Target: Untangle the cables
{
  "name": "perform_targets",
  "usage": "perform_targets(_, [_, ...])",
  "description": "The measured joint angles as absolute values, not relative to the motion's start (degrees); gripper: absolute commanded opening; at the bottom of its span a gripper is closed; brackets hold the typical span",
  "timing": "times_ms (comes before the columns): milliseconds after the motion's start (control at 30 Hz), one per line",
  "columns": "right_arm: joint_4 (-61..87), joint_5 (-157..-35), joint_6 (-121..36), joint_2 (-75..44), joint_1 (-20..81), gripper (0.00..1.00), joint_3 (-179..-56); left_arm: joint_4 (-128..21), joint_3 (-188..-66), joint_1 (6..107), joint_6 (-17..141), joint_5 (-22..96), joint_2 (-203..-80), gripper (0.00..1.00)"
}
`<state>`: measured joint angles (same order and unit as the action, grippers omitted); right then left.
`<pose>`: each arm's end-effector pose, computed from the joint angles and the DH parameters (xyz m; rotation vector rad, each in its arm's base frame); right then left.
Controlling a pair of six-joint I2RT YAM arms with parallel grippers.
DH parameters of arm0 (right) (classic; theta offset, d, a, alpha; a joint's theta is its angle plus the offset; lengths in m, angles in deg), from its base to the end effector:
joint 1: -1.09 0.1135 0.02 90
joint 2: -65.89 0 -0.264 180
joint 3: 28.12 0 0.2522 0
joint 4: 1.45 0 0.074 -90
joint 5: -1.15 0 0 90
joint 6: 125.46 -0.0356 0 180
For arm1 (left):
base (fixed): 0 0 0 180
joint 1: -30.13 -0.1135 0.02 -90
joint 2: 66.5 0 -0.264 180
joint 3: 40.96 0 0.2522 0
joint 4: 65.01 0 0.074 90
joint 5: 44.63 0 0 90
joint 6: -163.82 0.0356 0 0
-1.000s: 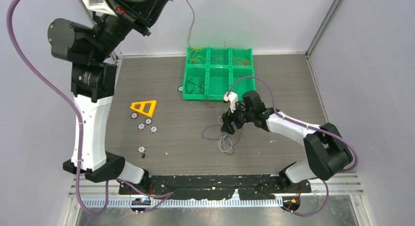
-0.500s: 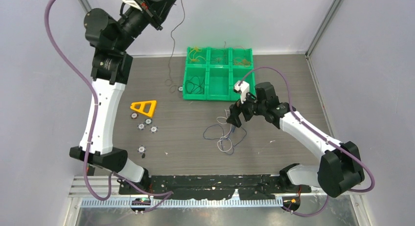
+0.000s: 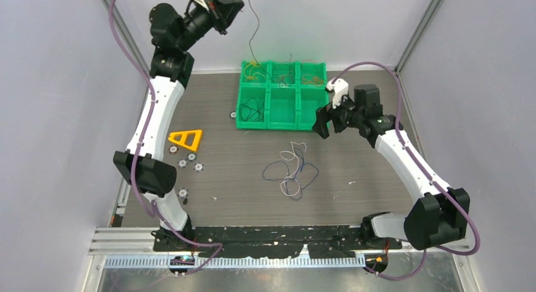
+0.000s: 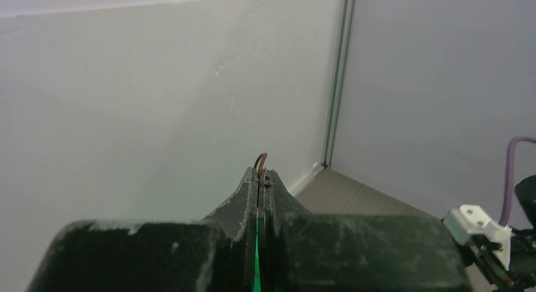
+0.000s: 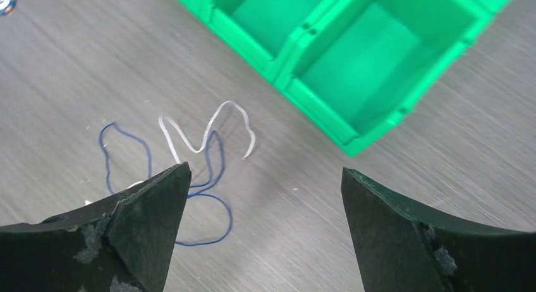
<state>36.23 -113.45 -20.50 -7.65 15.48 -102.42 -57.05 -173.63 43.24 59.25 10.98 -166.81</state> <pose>0.2699 0.0845 0.3061 -0.7796 2.0426 0.4685 0.3601 -0.1045 0.5509 0.5303 1.1415 -0.7621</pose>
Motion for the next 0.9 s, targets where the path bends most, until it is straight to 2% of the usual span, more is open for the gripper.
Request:
perform_targets(233, [38.4, -112.8, -20.3, -7.8, 10.7, 0.95, -104.4, -57.4, -173.6, 43.1, 59.3, 10.8, -171.9, 0.0])
perform_targets(900, [40.3, -112.9, -20.3, -7.7, 10.6, 0.95, -104.0, -58.1, -172.2, 41.1, 61.9, 10.8, -171.5, 0.0])
